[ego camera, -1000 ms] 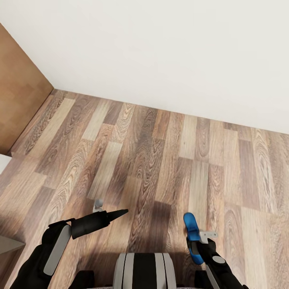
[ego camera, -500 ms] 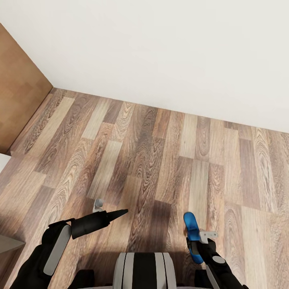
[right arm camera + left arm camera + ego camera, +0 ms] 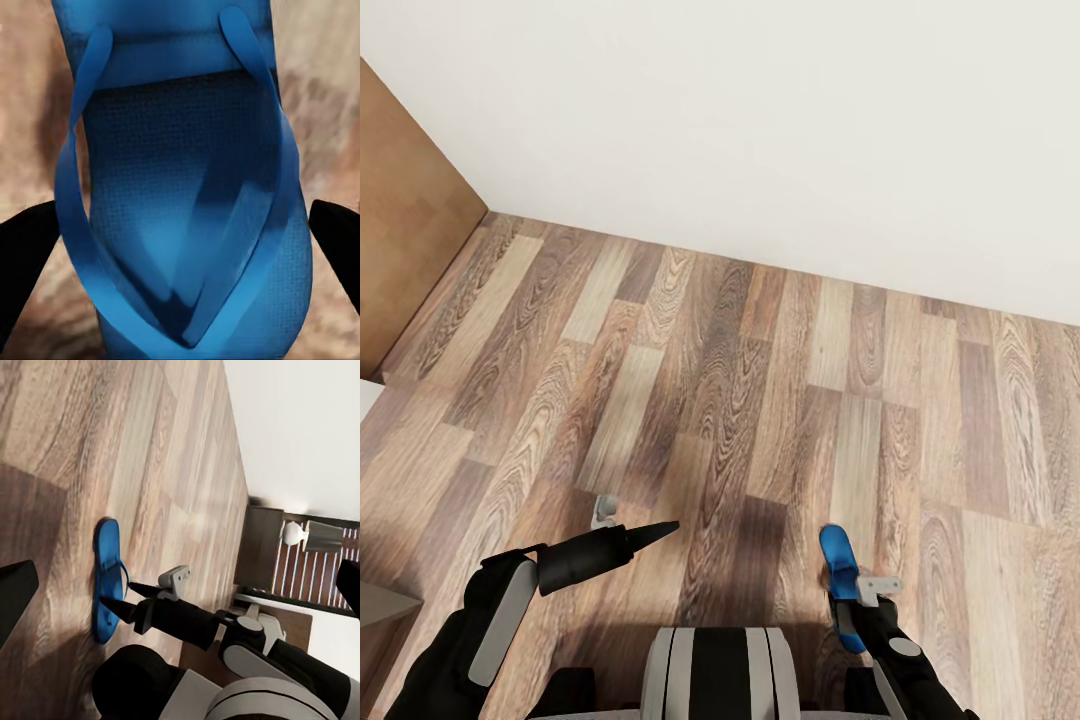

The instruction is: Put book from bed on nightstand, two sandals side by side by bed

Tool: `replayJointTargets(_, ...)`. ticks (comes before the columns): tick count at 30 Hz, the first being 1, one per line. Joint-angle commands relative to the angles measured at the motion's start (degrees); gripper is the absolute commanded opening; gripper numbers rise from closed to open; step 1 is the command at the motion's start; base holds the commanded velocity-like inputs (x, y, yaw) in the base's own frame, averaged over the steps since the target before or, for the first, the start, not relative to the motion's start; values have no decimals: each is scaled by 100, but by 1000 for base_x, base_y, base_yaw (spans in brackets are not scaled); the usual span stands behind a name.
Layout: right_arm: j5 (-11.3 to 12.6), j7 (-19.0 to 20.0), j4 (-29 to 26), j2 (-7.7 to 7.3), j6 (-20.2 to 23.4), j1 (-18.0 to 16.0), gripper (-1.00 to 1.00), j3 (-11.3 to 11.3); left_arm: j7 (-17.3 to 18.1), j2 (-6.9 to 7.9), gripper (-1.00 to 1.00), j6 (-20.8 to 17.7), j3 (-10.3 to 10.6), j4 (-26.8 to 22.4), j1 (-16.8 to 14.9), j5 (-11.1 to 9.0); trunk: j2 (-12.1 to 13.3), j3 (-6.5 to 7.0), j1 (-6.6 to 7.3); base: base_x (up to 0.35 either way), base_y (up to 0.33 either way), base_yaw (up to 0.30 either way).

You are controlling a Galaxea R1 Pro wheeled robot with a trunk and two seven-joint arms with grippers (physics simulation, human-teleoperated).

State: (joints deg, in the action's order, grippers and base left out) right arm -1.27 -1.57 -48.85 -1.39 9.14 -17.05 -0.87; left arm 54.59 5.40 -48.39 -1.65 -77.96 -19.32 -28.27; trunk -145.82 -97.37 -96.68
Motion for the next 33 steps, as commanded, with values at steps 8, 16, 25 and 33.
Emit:
replayJointTargets(8,-7,-20,-10,-1,30,0,-100,8,8,4,100,-30,-2,0,-2,-13,-1,-3,1,0,0,0)
replayJointTargets(16,-8,-18,-10,-1,32,0,-100,8,8,5,100,-30,-9,0,-2,-12,2,42,6,0,0,0)
replayJointTargets(25,-23,-18,-10,-1,31,0,-100,8,8,5,100,-36,-11,0,-2,-15,4,86,11,0,0,0)
replayJointTargets(33,-15,-18,-10,-1,32,0,-100,8,8,4,100,-38,-11,0,-2,-12,14,241,29,0,0,0)
